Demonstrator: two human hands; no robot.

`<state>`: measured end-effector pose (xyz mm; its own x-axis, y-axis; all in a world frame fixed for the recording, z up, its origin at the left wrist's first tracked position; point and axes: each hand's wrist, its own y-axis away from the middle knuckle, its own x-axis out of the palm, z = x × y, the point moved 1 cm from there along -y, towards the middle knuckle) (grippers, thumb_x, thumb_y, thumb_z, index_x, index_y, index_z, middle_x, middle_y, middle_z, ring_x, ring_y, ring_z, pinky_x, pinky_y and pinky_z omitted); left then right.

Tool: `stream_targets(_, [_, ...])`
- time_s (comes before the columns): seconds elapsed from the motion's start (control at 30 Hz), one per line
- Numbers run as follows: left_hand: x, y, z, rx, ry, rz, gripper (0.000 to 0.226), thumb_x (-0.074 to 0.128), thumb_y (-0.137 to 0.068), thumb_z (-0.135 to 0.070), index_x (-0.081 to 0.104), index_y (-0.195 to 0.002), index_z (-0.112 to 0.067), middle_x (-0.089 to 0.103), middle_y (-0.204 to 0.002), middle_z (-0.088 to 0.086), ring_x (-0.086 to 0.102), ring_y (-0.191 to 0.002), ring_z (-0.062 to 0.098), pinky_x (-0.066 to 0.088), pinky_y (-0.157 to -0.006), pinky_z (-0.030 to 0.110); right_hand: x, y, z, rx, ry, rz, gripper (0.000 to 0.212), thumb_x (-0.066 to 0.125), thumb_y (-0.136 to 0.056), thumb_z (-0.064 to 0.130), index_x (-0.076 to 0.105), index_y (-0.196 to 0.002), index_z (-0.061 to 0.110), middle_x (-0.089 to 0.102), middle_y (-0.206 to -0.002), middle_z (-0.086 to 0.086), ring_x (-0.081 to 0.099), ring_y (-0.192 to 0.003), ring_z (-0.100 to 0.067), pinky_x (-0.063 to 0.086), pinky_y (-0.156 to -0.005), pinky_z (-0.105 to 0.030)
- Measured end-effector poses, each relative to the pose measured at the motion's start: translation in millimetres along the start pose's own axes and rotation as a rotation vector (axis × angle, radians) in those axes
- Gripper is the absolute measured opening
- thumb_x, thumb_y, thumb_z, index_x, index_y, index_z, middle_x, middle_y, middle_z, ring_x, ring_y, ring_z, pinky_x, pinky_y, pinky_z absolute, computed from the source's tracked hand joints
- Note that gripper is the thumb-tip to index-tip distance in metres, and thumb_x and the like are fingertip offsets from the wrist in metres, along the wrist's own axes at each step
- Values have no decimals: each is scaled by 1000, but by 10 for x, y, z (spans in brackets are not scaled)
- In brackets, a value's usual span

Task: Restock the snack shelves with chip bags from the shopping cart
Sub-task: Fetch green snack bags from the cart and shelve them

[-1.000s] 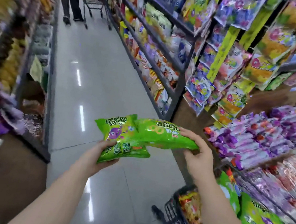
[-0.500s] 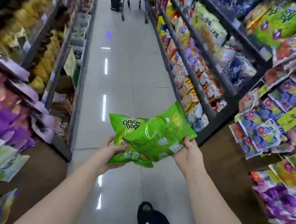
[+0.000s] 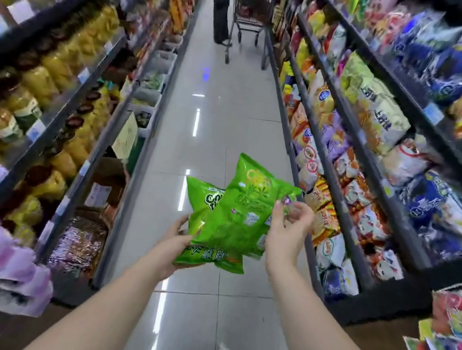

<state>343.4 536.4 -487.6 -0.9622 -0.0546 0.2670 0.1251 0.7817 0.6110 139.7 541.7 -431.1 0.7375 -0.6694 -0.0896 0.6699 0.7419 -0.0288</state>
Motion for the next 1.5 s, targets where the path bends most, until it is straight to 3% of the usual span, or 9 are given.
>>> stream_targets(0.1, [126, -386, -335, 52, 23, -1, 59, 66, -89, -1, 45, -133, -34, 66, -121, 4, 72, -79, 27, 58, -62, 43, 400, -451, 0, -75, 98, 77, 13, 57, -94, 27, 62, -104, 22, 49, -104, 13, 53, -111, -24, 41, -99, -31])
stream_targets(0.27, [186, -1159, -883, 208, -25, 1, 90, 83, -69, -1, 40, -143, -27, 66, -124, 5, 67, -109, 26, 51, -95, 53, 1117, -1045, -32, 76, 303, 387, 97, 54, -60, 76, 48, -141, 23, 43, -139, -9, 35, -133, -24, 24, -116, -40])
stream_targets(0.4, [195, -1889, -1483, 282, -80, -5, 89, 83, -71, -4, 39, -141, -36, 61, -125, -3, 65, -109, 15, 51, -97, 44, 1822, -1568, -72, 55, 403, 399, 123, 86, -52, 55, 23, -152, 21, 28, -150, -11, 24, -141, -24, 21, -117, -34])
stream_targets(0.67, [-50, -3403, -2968, 214, -70, 64, 84, 78, -73, 5, 42, -139, -32, 65, -122, 8, 70, -101, 27, 59, -68, 36, 2875, -2978, 199, 255, -81, 393, 81, 84, -70, 4, 35, -133, 14, 62, -124, -7, 65, -102, -19, 53, -84, -30])
stream_targets(0.8, [-24, -4047, -3509, 160, -70, 87, 84, 77, -73, 5, 42, -141, -30, 67, -120, 7, 70, -100, 29, 58, -78, 43, 3109, -3602, 392, 540, -476, 420, 50, 79, -66, 22, 62, -112, 9, 74, -96, -11, 72, -81, -25, 60, -69, -41])
stream_targets(0.97, [440, -4718, -3998, 39, -77, 233, 71, 70, -81, 3, 45, -136, -34, 68, -121, 6, 71, -93, 31, 59, -74, 45, 3331, -4321, 318, 707, -453, 387, 17, 54, -94, 27, 66, -96, 15, 75, -82, -10, 73, -70, -26, 59, -64, -44])
stream_targets(1.07, [747, -5196, -4197, 3, -107, 224, 73, 73, -79, 2, 47, -137, -34, 69, -118, 8, 72, -90, 32, 59, -74, 46, 3430, -4869, 219, 674, -320, 332, 15, 58, -95, 27, 64, -103, 17, 75, -89, -11, 72, -75, -28, 60, -66, -45])
stream_targets(1.2, [1244, -5830, -4446, -40, -137, 216, 73, 75, -78, -1, 46, -136, -36, 71, -115, 5, 71, -94, 35, 58, -79, 50, 3446, -5829, -93, 555, -93, 223, 62, 77, -75, 36, 57, -125, 7, 69, -112, -18, 69, -94, -34, 56, -82, -56])
stream_targets(1.5, [2792, -6836, -5412, 0, -178, 299, 76, 72, -80, -2, 40, -141, -34, 68, -120, 5, 71, -90, 30, 58, -77, 44, 3344, -7513, 621, 448, 55, 337, 67, 88, -64, 38, 51, -118, 26, 69, -109, 2, 69, -95, -23, 57, -85, -43])
